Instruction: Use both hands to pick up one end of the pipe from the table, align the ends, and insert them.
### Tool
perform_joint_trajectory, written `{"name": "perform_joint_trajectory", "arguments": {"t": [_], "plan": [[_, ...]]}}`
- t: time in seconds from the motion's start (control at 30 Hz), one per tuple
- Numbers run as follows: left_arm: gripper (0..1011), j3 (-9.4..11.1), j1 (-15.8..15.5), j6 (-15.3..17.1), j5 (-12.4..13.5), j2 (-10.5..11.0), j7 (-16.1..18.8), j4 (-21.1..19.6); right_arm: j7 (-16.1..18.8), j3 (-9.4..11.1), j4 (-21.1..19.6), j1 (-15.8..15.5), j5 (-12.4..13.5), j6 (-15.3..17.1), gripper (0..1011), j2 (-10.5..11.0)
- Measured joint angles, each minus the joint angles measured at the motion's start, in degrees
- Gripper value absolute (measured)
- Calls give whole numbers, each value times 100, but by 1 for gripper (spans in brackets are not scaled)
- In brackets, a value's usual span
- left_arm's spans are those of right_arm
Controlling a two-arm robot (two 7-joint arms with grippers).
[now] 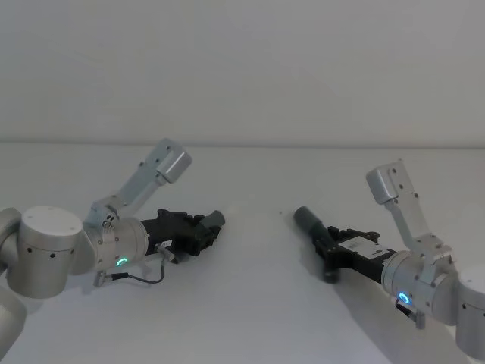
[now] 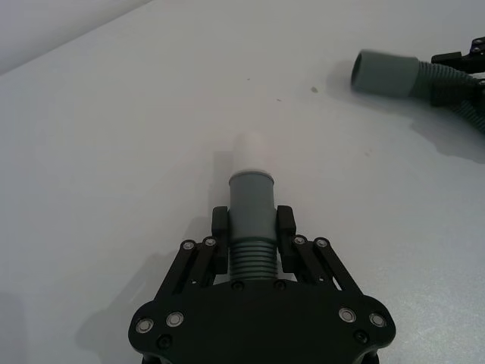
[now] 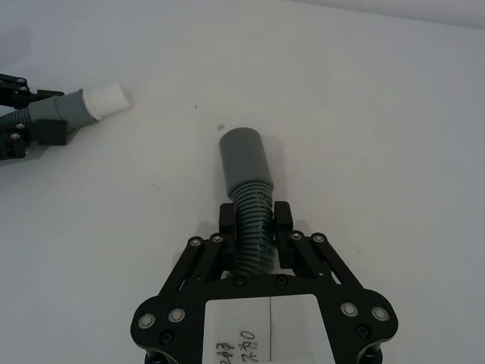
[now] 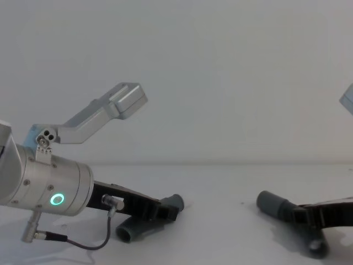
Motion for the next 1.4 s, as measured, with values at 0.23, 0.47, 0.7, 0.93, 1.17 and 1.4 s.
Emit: {"name": "perform_joint_trajectory", "arguments": {"t": [0.23, 0.47, 0.7, 0.93, 1.17, 1.4], "plan": [[364, 0, 0, 0, 0, 0, 0, 0, 0, 0, -2, -1, -3, 3, 262, -4], [364, 0, 0, 0, 1, 0, 0, 0, 1, 0, -2, -1, -6, 6, 262, -4], [364, 0, 0, 0, 0, 0, 0, 0, 1, 0, -2, -1, -6, 6, 262, -4], [364, 8, -2, 0, 0, 3, 3, -1, 1, 1, -1, -3, -26, -24, 262, -9], [364, 51, -14, -126, 89, 18, 27, -26, -22, 4, -23, -22, -122, -306, 262, -29], [364, 112, -72, -404, 247, 68, 10, -92, -44, 18, -66, -44, -240, -711, 262, -40]]}}
